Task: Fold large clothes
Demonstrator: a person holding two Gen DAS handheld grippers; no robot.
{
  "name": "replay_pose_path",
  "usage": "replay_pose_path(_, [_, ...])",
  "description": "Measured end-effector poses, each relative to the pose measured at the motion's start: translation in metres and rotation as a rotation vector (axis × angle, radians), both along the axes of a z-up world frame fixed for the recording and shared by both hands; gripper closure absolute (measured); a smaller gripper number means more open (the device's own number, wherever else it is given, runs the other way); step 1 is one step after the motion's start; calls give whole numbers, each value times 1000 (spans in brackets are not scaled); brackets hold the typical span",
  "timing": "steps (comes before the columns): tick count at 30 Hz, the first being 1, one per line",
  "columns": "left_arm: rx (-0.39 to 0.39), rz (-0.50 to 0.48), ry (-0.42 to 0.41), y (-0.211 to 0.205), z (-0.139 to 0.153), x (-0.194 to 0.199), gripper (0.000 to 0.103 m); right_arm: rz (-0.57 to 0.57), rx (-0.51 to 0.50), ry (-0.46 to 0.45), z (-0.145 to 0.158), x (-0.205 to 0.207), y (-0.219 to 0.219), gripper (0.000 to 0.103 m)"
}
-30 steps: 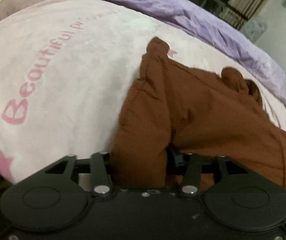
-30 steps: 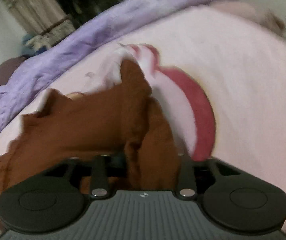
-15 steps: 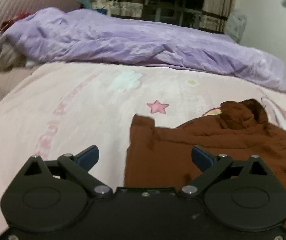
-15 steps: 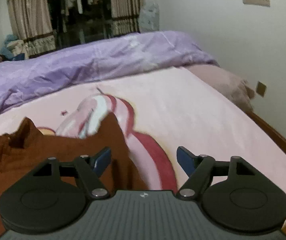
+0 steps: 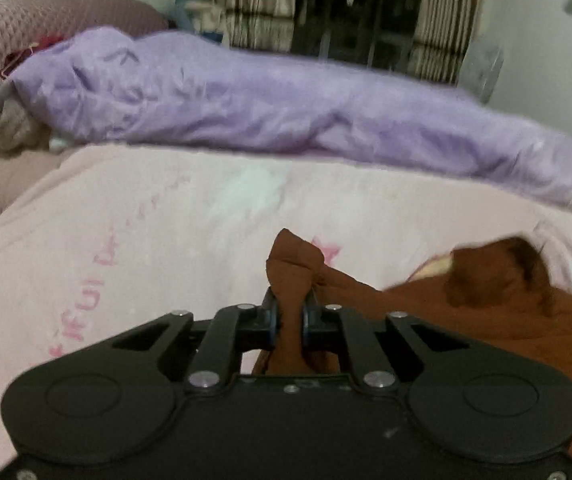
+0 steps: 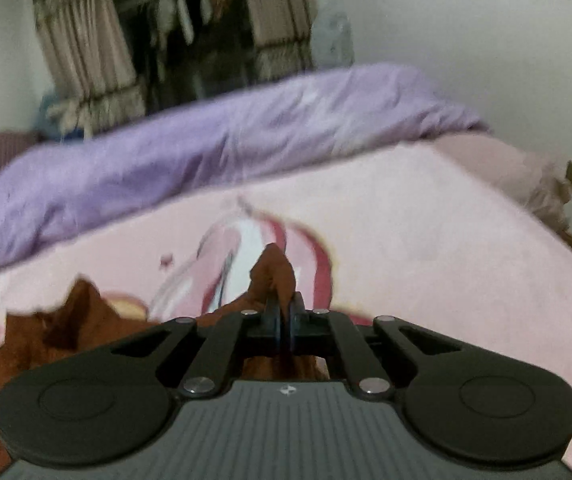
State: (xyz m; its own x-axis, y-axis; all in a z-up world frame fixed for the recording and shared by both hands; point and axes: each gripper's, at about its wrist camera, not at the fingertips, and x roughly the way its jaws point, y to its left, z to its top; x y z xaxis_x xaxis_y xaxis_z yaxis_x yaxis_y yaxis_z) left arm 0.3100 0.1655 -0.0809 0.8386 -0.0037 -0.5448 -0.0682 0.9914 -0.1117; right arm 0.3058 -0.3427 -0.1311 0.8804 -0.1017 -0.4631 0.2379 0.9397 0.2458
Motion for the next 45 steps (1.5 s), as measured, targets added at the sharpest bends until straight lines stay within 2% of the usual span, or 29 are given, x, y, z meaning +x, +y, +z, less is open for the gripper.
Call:
replay_pose_path(1, [1,1,3,1,-3,3,93,-17,6,8,-5,4,3,99])
replay_pose_path(2, [11,6,28,1,-13,10,93,-26,-32,24,-14,13,9,99])
replay_pose_path(4, [12,3,121,3,-42,30,92,-54,-126,109,-38,36,20,98])
replay_pose_path(5, [-5,14,162,5,-60,39,89,-66,-141,170,-53,47,22,96])
replay_pose_path(6, [-25,27,167,7,-75,43,87,-83,-135,177,-60,50,22,95])
replay_pose_path(7, [-37,40,138,10,-78,38,83,-103,-148,172,-57,49,23,91])
replay_pose_path(9, [-40,69,127,14,-74,34,68,-130,-189,171,-50,47,25,74])
replay_pose_path(10, [-14,103,132,15,-71,34,45,-143,-203,183,-48,48,24,61])
replay_pose_path(11, [23,139,140,14,-67,34,35,-157,-210,190,-45,46,22,50])
replay_pose_path(12, [43,150,139,13,-61,32,34,-178,-222,182,-40,41,21,46])
replay_pose_path(13, [62,151,126,11,-51,27,31,-205,-248,160,-32,31,22,34])
replay_pose_path(14, [85,167,111,8,-39,20,19,-249,-295,132,-23,20,27,20])
replay_pose_path(16, [130,200,98,-4,-18,7,0,-307,-422,78,-6,1,45,15])
replay_pose_path(17, [154,198,80,-11,-11,1,0,-299,-467,61,2,-5,56,14])
replay_pose_path(19, [208,151,35,-38,4,-20,0,-230,-482,38,17,-15,79,10])
replay_pose_path(21, [234,85,7,-68,11,-34,0,-114,-431,28,26,-23,104,4])
replay_pose_path(23, [227,43,13,-94,11,-42,0,1,-359,42,27,-25,127,2])
replay_pose_path(26, [194,4,27,-125,1,-45,0,143,-239,29,16,-28,160,1])
replay_pose_path(28, [185,-46,95,-138,-11,-35,0,193,-212,91,2,-19,179,0])
replay_pose_path(30, [180,-70,114,-150,-23,-34,0,234,-220,159,-16,-11,193,0])
replay_pose_path(32, [173,-68,132,-156,-35,-33,0,254,-255,182,-29,-9,204,0])
replay_pose_path(35, [157,-80,169,-161,-47,-28,0,207,-295,168,-38,-16,209,0])
replay_pose_path(40, [151,-56,150,-162,-59,-26,0,199,-257,144,-37,-19,203,0])
replay_pose_path(45, [81,-42,125,-155,-60,-38,0,203,-239,133,-39,-20,201,0])
